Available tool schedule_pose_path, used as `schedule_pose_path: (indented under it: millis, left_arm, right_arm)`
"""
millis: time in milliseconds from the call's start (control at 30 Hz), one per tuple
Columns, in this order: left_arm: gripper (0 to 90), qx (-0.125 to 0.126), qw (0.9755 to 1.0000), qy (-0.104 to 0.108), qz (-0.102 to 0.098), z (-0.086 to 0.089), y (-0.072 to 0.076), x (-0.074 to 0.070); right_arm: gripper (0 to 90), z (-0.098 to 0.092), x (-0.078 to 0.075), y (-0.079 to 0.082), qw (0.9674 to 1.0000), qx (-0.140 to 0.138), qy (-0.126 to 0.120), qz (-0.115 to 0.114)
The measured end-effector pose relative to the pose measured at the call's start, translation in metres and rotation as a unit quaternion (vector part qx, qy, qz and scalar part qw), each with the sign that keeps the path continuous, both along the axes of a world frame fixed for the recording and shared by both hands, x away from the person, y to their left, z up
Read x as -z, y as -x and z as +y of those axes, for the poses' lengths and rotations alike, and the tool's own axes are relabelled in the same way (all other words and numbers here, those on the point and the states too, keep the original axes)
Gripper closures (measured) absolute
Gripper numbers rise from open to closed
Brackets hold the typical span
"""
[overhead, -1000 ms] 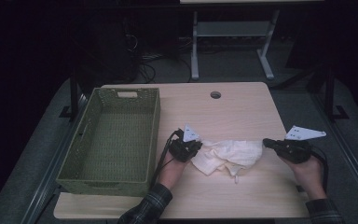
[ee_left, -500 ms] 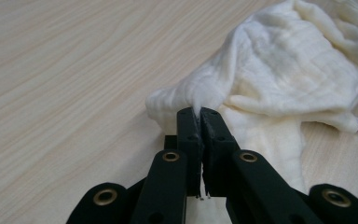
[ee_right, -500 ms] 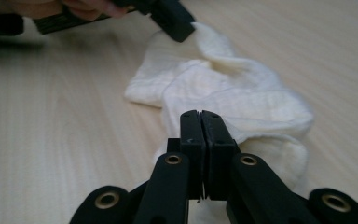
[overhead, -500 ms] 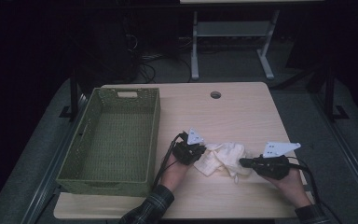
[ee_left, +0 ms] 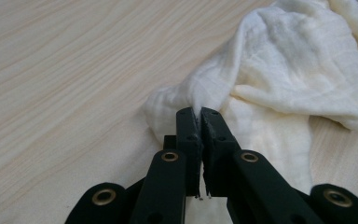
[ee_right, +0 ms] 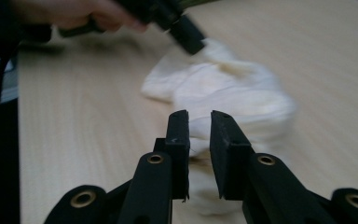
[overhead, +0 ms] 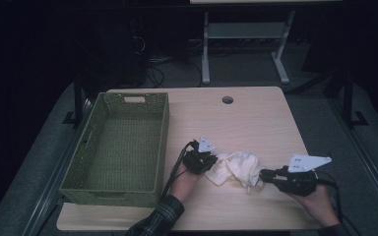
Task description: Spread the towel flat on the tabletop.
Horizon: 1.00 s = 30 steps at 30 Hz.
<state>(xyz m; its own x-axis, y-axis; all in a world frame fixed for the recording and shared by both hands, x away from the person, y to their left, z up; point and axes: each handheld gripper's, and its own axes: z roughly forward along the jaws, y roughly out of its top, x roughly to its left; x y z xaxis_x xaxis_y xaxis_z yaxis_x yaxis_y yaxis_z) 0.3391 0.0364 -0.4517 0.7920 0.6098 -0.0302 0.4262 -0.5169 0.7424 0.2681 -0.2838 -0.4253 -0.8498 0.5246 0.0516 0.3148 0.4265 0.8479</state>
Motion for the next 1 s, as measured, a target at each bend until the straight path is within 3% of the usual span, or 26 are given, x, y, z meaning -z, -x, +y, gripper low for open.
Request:
schedule_pose_path:
  millis: [133,233,433,467,700,733,900,933,1000]
  left_arm:
    - [86.1,-0.002,1.0000,0.002,-0.001,0.000,0.000,0.000]
    - [86.1,-0.002,1.0000,0.000,0.000,0.000,0.000,0.000]
    - [86.5,-0.002,1.0000,0.005,-0.002,0.000,0.000,-0.001]
    - [87.5,-0.005,0.9999,0.009,-0.002,0.001,0.000,-0.003]
    - [88.1,-0.014,0.9994,0.029,-0.014,0.005,-0.004,-0.020]
    - [88.1,-0.020,0.9990,0.034,-0.019,0.006,-0.006,-0.027]
    - [88.1,-0.034,0.9984,0.034,-0.031,0.007,-0.013,-0.038]
    - [88.1,-0.042,0.9980,0.032,-0.034,0.007,-0.018,-0.042]
    - [88.1,-0.052,0.9974,0.036,-0.034,0.007,-0.023,-0.045]
  right_arm:
    - [74.1,-0.021,-0.001,-0.015,0.9992,0.030,-0.019,0.016]
    - [72.7,-0.023,0.001,-0.021,0.9988,0.029,-0.026,0.029]
    - [72.8,-0.006,0.013,-0.033,0.9983,0.008,-0.002,0.057]
    - [84.7,-0.001,0.017,-0.037,0.9981,0.008,0.021,0.057]
    - [86.8,-0.012,0.002,-0.038,0.9993,0.028,0.014,0.021]
    - [86.8,-0.019,-0.005,-0.042,0.9989,0.044,0.014,0.005]
    - [87.0,-0.032,-0.017,-0.052,0.9972,0.072,0.015,-0.015]
    - [87.0,-0.038,-0.022,-0.060,0.9959,0.083,0.018,-0.031]
    - [87.0,-0.043,-0.026,-0.067,0.9945,0.096,0.021,-0.038]
